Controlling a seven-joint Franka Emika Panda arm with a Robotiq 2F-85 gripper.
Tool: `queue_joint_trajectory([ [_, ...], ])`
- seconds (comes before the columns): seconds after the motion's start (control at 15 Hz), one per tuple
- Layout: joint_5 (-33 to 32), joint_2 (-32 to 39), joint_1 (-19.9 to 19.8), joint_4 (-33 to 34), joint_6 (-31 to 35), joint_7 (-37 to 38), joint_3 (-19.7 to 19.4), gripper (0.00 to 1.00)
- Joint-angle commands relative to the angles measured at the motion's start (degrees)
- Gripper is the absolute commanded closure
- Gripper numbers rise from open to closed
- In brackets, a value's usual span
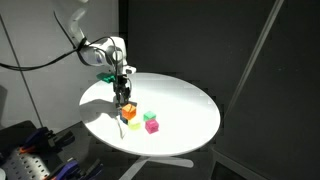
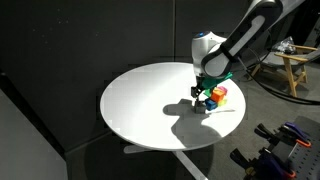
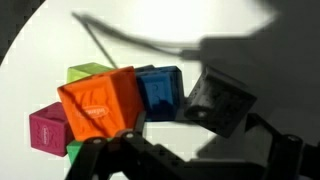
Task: Pick up the gray block and put it on the left side of the stacked blocks on the table, move the gray block a little to the right
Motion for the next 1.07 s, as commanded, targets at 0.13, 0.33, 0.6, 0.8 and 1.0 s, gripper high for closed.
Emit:
queue_joint_trajectory([
  [0.13,0.10,-2.85,0.40,-0.10,-2.33,-0.27,-0.54,0.00],
  [0.33,-0.29,-4.23,0.59,-0.07,-3.34,0.40,-0.54,0.00],
  [0.6,-0.52,-4.90,1.05,1.53,-6.18,1.98,-0.13,0.00],
  [0.8,0.03,-4.23,1.37,3.96,-8.46,2.92,0.66,0.00],
  [1.0,0.98,-3.41,1.49,6.37,-10.71,3.29,1.92,0.00],
])
